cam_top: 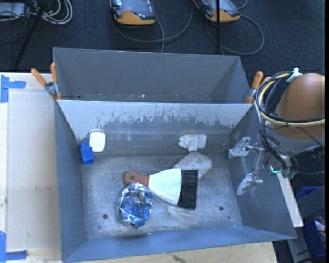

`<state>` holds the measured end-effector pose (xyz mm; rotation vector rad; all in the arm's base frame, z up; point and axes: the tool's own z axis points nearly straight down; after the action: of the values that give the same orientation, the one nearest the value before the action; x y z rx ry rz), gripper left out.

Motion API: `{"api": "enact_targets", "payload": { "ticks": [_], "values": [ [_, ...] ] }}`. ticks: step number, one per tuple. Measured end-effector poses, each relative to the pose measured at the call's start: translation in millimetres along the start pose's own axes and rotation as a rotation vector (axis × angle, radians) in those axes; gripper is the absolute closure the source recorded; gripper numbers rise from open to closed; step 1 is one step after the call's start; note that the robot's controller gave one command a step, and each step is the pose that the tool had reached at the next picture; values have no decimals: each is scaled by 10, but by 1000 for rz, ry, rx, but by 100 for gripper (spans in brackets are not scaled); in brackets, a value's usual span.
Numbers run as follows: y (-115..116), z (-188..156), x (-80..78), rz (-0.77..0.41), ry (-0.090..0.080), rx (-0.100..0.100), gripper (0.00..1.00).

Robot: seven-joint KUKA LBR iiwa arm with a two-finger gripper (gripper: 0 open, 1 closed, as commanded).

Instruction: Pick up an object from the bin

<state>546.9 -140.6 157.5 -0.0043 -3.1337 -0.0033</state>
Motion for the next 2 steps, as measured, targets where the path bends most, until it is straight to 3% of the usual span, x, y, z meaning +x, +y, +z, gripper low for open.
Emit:
{"api": "enact_targets", "payload": {
  "ticks": [1,2],
  "values": [
    [4,-40,-19,-4,-7,2,0],
    [114,802,-111,-93,8,2,100]
  ]
}}
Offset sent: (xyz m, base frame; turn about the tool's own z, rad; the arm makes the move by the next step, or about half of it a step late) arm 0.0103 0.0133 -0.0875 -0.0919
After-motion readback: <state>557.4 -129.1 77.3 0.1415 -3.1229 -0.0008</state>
